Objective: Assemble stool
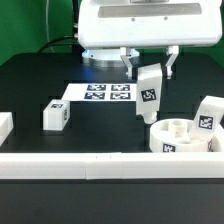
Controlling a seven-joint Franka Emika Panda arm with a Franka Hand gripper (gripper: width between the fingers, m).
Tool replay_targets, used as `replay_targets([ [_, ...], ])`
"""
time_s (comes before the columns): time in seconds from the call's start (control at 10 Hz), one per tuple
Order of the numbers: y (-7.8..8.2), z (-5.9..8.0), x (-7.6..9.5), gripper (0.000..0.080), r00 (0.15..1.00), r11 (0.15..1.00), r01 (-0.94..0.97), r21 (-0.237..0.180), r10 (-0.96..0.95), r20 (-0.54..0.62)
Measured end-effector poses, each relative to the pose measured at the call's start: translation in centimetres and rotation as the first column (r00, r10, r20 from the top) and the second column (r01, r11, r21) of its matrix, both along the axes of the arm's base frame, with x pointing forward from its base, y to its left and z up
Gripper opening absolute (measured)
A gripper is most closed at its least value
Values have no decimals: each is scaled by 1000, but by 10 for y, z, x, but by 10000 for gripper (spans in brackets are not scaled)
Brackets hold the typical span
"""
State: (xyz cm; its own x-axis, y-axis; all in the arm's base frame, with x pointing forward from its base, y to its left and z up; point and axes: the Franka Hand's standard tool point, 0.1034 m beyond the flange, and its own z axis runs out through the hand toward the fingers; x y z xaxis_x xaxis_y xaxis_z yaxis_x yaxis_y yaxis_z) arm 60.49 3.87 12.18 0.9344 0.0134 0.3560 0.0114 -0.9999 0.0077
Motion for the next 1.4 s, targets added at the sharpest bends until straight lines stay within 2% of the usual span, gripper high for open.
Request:
replay_targets([
  [0.1,11,2,3,325,997,997,-73,-29,73,2],
  [0.2,19,1,5,325,995,995,-96,-34,95,-15],
  [0.6,19,1,5,325,995,995,-95,-34,95,-15],
  [0.7,22,0,9,325,980,977,-196,-83,197,9],
  [1.0,24,-5,10,325,971,967,-236,-101,238,8],
  [1.3,28,-6,11,325,966,964,-240,-116,249,68],
  [1.4,32,-9,9,325,949,958,-249,-144,271,162],
])
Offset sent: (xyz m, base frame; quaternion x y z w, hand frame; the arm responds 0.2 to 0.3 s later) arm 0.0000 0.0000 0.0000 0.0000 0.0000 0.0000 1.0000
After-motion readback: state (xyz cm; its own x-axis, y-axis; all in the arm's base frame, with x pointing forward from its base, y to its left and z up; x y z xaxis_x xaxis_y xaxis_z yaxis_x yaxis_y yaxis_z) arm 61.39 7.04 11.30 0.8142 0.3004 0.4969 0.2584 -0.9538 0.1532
